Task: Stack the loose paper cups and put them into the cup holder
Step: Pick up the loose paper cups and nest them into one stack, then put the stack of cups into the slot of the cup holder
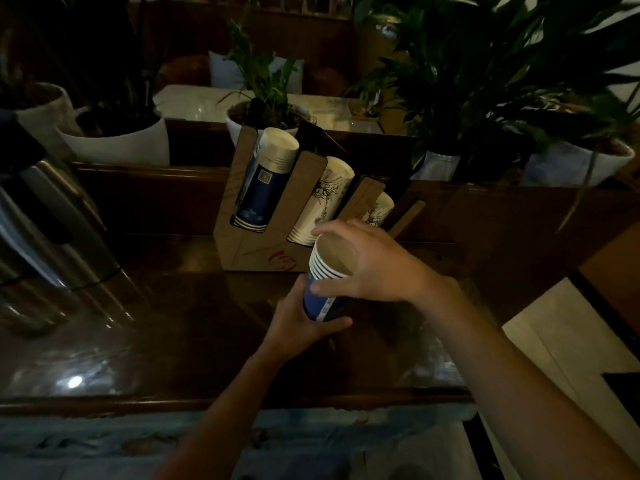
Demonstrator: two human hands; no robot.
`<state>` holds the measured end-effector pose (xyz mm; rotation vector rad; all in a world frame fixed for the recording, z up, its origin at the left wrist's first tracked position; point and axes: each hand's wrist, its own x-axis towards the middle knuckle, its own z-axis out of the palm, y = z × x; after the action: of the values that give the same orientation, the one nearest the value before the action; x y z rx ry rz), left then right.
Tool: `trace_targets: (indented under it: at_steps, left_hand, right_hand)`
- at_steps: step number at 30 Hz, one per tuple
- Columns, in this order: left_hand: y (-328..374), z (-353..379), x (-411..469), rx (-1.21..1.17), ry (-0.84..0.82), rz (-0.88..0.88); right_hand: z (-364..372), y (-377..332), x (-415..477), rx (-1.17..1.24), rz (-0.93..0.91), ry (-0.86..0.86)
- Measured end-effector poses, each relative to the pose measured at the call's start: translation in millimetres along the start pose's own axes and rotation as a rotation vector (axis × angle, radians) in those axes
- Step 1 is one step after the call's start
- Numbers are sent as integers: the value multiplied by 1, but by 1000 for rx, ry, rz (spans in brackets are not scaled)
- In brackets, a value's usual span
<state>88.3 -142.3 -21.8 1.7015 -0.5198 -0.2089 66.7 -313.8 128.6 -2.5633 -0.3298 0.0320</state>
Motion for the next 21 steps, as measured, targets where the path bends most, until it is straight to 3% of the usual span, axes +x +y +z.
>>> trace_targets:
  at_steps: [8,14,18,21]
  left_hand:
    - [9,-76,-4,-95,0,5]
    - [3,-120,-11,-259,42,-150]
    - [-5,-140,-13,-387,116,-219]
    - [-8,-153,-11,-478,184,-215]
  right_hand:
    - [26,16,-1,649,123,238]
    - [74,14,9,1000,282,349]
    - [99,9,17,1178,321,328]
    - [110,6,21,1154,306,216]
